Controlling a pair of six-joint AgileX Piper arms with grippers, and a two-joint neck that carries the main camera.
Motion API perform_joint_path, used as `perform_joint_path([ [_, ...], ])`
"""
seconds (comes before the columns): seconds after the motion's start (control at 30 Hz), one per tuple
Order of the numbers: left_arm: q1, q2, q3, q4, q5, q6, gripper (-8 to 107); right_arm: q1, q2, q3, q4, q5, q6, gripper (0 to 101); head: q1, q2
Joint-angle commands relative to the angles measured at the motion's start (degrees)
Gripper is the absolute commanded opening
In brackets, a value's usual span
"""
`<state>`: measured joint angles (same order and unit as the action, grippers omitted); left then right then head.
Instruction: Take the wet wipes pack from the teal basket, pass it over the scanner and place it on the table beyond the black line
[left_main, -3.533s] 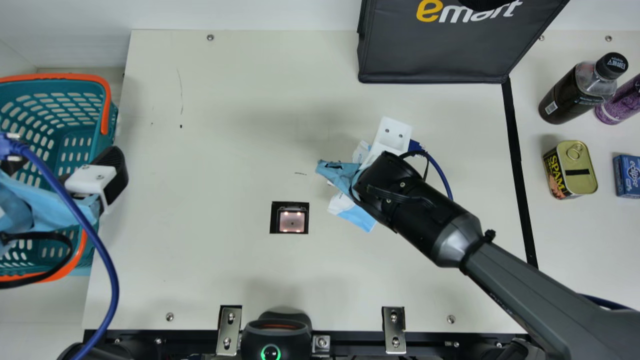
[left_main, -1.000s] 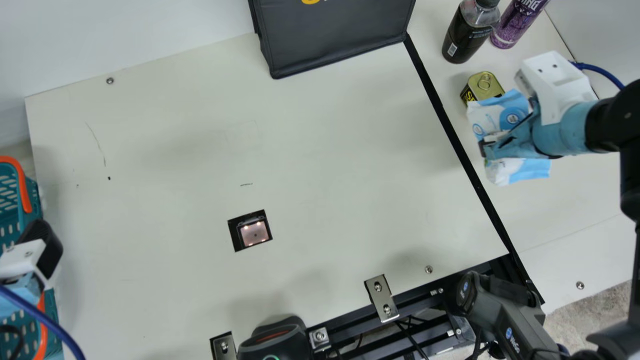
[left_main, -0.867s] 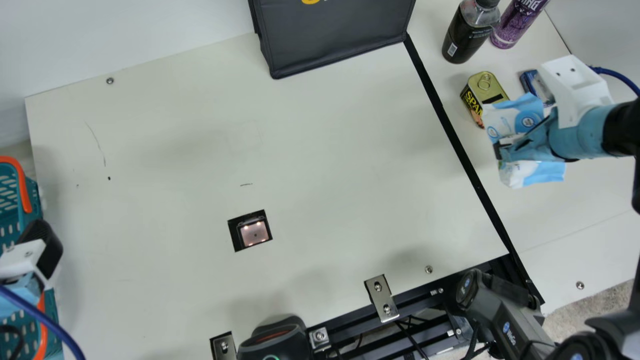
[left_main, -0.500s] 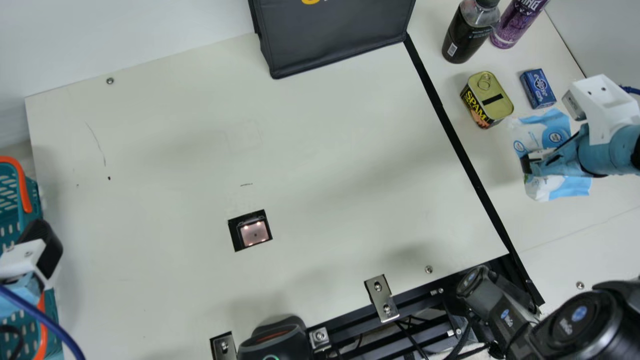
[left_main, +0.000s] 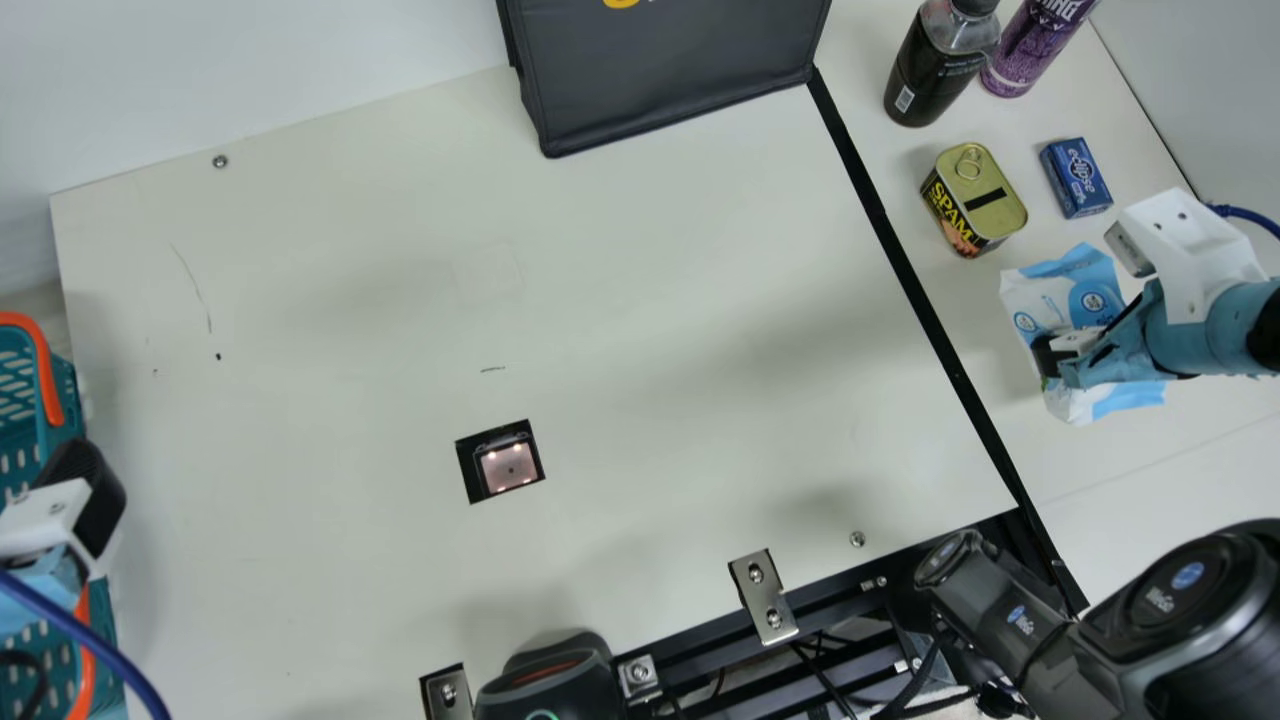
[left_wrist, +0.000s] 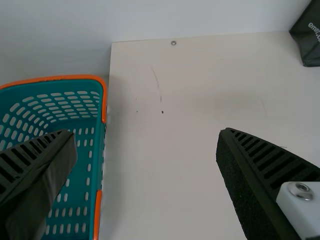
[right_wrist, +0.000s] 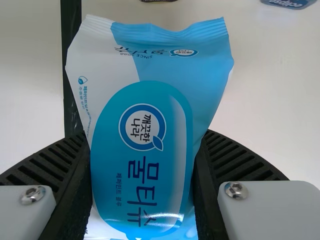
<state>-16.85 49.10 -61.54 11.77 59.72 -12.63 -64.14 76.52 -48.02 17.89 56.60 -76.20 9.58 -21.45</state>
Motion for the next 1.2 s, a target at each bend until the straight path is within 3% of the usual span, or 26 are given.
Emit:
perform_joint_path([
  [0.0,0.0,0.0,0.0,0.0,0.0,0.0,90,0.6,0.2,0.5,-0.4,-0.5,0.2,0,-1.7,-0.1],
  [0.6,0.0,0.0,0.0,0.0,0.0,0.0,90,2.7,2.7,4.4,-2.7,-5.4,1.8,0,-1.7,-0.1],
  [1.17,0.0,0.0,0.0,0.0,0.0,0.0,90,3.5,3.0,5.2,-1.6,-8.3,2.5,57,-1.7,-0.1],
])
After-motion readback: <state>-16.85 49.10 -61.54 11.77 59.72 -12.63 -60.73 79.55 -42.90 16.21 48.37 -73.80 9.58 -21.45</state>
